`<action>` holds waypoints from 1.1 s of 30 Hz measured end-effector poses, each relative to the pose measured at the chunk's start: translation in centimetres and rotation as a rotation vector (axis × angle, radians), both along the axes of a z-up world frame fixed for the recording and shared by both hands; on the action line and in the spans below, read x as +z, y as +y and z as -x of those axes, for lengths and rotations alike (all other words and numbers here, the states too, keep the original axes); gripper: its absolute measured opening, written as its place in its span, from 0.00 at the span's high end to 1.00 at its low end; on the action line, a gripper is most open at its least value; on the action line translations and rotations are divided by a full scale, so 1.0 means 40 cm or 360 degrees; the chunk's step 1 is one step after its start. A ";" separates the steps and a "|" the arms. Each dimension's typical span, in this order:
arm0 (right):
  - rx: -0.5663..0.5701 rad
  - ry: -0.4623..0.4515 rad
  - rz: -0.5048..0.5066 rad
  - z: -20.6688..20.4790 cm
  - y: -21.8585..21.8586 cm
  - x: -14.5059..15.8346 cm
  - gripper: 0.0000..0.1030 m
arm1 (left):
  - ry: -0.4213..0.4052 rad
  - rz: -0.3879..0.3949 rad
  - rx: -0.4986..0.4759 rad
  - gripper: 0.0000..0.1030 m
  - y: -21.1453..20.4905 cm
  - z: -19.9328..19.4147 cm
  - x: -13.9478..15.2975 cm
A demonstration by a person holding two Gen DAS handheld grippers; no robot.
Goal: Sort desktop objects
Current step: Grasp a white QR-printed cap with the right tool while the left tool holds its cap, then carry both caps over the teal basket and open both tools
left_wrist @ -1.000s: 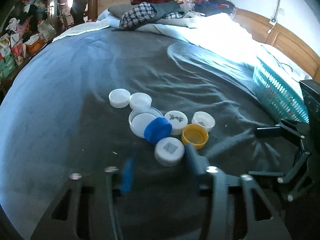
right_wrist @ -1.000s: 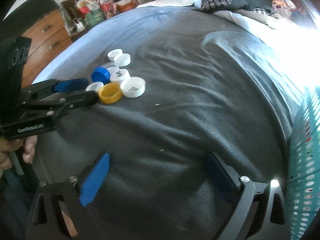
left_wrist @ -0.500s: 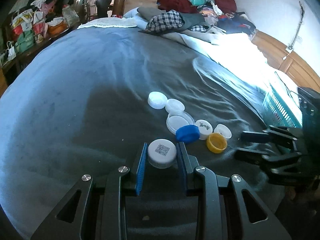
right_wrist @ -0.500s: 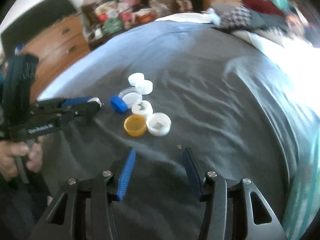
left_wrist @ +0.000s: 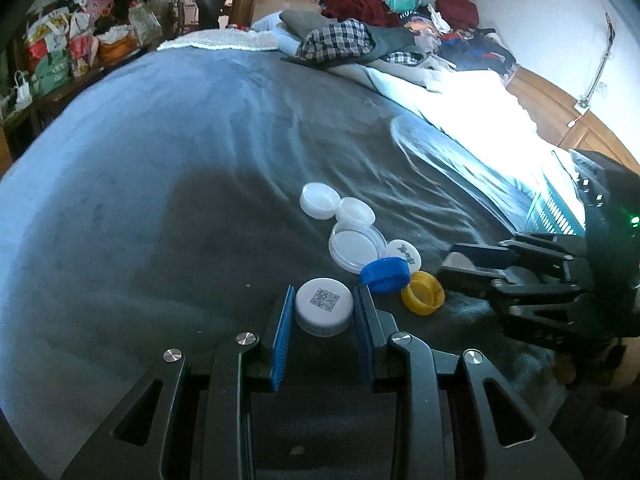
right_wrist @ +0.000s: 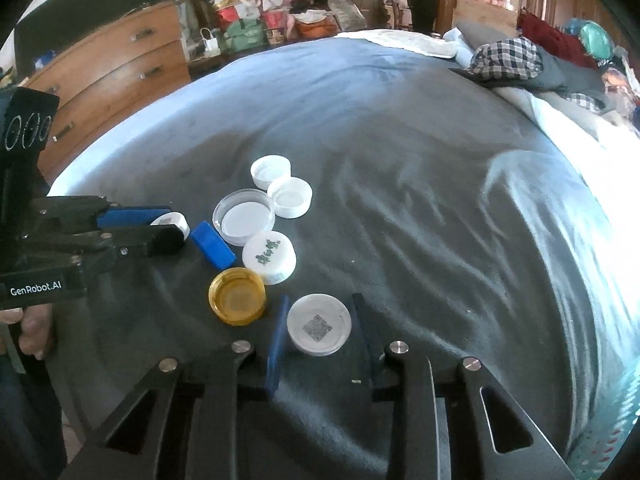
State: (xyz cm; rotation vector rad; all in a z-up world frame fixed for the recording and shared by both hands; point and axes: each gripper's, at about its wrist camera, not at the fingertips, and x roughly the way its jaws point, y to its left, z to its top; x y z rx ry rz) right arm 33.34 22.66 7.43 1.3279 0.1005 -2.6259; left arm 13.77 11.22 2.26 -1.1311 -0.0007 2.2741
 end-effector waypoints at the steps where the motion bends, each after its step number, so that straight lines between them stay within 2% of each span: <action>1: -0.0014 0.0016 0.0008 -0.012 0.004 0.014 0.69 | 0.0019 -0.0003 0.0015 0.76 -0.008 -0.007 0.010; 5: -0.0082 0.0085 0.0039 -0.073 0.025 0.087 0.69 | 0.0075 0.0002 0.0048 0.76 -0.015 -0.033 0.049; 12: -0.0234 0.0176 0.0064 -0.195 0.081 0.224 0.69 | 0.0118 -0.0053 -0.0090 0.76 0.087 -0.104 0.149; 22: -0.0486 0.0349 0.0009 -0.360 0.255 0.395 0.68 | 0.0328 -0.0065 -0.0368 0.76 0.342 -0.196 0.348; 29: -0.0668 0.0394 -0.0023 -0.471 0.399 0.471 0.68 | 0.0399 -0.0086 -0.0527 0.76 0.511 -0.257 0.421; 33: -0.0788 0.0387 -0.0036 -0.533 0.503 0.502 0.68 | 0.0397 -0.0089 -0.0631 0.76 0.621 -0.281 0.444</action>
